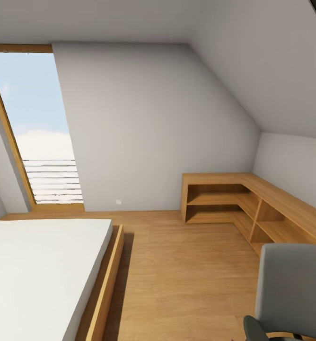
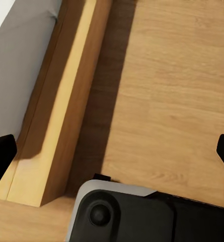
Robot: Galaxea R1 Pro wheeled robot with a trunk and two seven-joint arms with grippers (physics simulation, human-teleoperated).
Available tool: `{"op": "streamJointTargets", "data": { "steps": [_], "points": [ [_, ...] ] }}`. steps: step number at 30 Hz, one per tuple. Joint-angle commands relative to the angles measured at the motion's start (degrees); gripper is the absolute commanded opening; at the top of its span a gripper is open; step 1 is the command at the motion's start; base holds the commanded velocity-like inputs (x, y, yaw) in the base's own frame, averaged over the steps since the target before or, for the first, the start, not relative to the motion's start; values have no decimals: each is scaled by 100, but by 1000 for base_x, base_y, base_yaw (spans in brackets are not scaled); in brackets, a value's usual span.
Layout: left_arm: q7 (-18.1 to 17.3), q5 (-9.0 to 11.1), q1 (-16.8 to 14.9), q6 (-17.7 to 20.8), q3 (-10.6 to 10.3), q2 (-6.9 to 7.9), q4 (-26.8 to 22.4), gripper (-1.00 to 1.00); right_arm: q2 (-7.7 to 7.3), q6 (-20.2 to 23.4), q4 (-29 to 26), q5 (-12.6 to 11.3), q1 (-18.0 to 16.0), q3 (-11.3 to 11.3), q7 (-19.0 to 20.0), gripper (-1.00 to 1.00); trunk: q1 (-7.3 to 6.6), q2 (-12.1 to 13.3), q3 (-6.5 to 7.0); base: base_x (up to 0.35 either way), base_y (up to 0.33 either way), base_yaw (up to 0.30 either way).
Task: In the bedroom, organize the workspace by keeping the computer under the desk, ensuring the monitor is on the desk, placing the keyboard on the desk next to the monitor, placing the mouse on the desk next to the keyboard, moving the folder from the swivel chair onto the desk next to the mouse, stacking the notebook on top of the folder with the pen on top of the notebook, and positioning the swivel chair next to the desk.
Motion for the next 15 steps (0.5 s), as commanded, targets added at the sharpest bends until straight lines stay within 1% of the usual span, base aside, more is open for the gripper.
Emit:
{"op": "streamJointTargets", "data": {
  "steps": [1, 9, 15],
  "points": [
    [27, 11, 4, -8, -14, 0, -8, 100, -1, -10, -2, -47, 2, 51, -16, 100, 3, -3, 0, 56, -31, 0],
    [29, 16, 4, -5, -14, 2, -8, 100, -1, -10, -2, -47, 0, 51, -16, 100, 3, -3, 0, 41, -11, 0],
    [31, 15, 4, -4, -14, 4, -8, 100, -1, -10, -2, -47, -1, 51, -16, 100, 3, -3, 0, 237, -2, 0]
  ]
}}
